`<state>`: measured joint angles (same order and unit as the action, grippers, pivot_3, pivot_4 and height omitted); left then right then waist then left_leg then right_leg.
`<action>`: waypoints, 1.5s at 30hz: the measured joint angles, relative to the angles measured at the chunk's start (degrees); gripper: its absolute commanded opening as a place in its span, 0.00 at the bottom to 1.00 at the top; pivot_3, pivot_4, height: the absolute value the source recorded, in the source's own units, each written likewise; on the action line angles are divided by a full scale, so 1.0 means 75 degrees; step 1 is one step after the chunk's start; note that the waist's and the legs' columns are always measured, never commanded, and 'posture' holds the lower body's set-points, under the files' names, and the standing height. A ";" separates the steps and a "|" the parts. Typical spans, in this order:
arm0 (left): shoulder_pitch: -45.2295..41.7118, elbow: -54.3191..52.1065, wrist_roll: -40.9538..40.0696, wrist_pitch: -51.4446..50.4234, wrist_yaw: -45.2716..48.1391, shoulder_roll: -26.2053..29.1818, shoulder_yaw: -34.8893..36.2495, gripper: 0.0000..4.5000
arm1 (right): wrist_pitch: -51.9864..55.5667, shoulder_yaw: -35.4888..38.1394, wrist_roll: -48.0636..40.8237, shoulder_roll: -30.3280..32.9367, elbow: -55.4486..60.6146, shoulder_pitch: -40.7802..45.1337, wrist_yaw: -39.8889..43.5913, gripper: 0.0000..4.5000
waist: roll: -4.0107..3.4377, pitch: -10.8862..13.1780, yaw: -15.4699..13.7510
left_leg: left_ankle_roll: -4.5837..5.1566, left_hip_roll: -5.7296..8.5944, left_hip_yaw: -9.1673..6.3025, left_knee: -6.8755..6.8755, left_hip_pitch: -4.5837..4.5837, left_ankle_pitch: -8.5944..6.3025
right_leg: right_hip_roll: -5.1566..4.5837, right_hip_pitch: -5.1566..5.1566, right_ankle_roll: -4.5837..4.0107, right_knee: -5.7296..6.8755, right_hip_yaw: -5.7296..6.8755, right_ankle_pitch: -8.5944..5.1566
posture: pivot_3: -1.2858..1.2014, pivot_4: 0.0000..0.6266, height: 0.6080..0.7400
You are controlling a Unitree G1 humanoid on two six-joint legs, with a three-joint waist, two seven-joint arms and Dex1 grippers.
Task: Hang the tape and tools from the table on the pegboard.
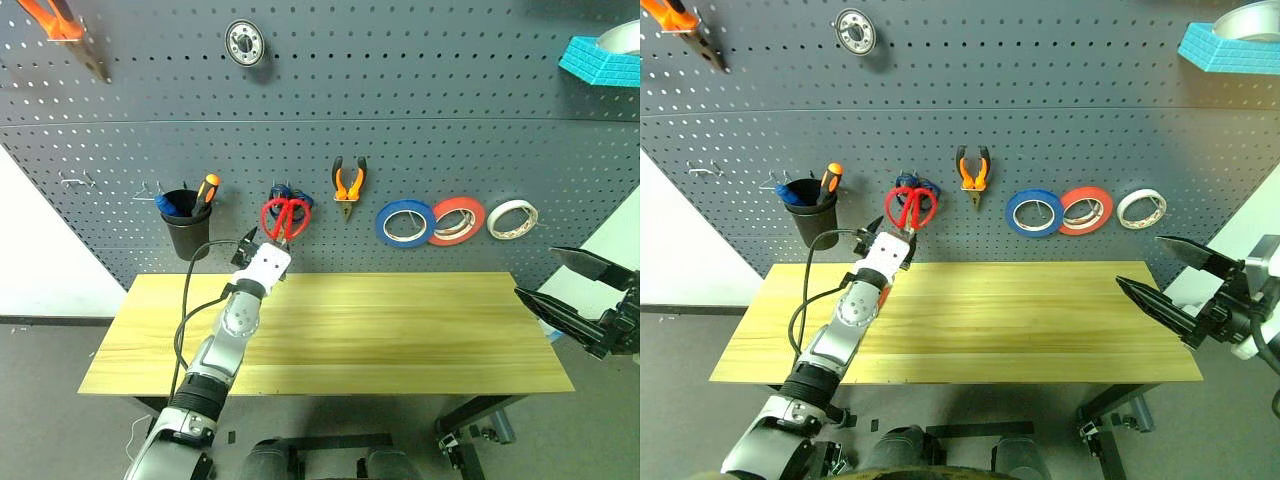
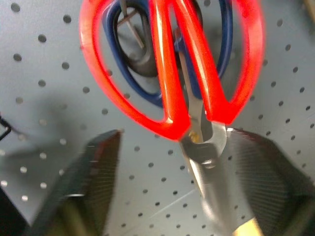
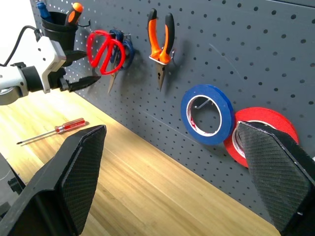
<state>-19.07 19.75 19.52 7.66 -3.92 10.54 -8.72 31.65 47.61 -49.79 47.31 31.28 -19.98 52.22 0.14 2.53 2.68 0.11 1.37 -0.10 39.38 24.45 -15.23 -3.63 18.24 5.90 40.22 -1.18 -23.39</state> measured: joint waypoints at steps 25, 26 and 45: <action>0.1282 -0.1456 -0.0890 -0.3619 0.1236 0.0178 0.0937 0.99 | -0.0109 -0.0326 0.0228 -0.0034 -0.0015 0.0147 -0.0048 1.00 | -0.0023 -0.0088 -0.0012 | 0.0001 -0.0002 -0.0005 0.0024 -0.0018 -0.0001 | -0.0005 0.0008 -0.0009 0.0011 0.0007 0.0005 | 0.44 0.01 0.55; 0.1082 -0.1207 -0.0997 -0.3754 0.1248 0.0205 0.1060 0.99 | -0.0108 -0.0323 0.0233 -0.0034 -0.0015 0.0134 -0.0047 1.00 | -0.0023 -0.0088 0.0003 | 0.0002 -0.0001 -0.0005 0.0024 -0.0015 -0.0002 | -0.0004 0.0010 -0.0009 0.0011 0.0006 0.0005 | 0.44 0.01 0.55; -0.0548 0.1807 -0.2199 -0.5153 0.1564 0.0190 0.1578 0.99 | 0.0085 -0.0043 0.0149 -0.0015 0.0127 -0.0358 0.0021 1.00 | 0.0043 -0.0040 0.0037 | 0.0005 -0.0004 -0.0005 0.0023 -0.0005 -0.0007 | -0.0011 0.0014 -0.0010 0.0009 0.0003 0.0005 | 0.42 0.12 0.55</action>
<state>-23.18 33.29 3.03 -30.99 7.81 11.96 3.11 32.28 47.29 -48.67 47.20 32.23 -22.66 52.38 0.46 2.23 2.95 0.15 1.34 -0.14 39.56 24.41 -15.28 -3.71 18.34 5.82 40.30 -1.15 -23.36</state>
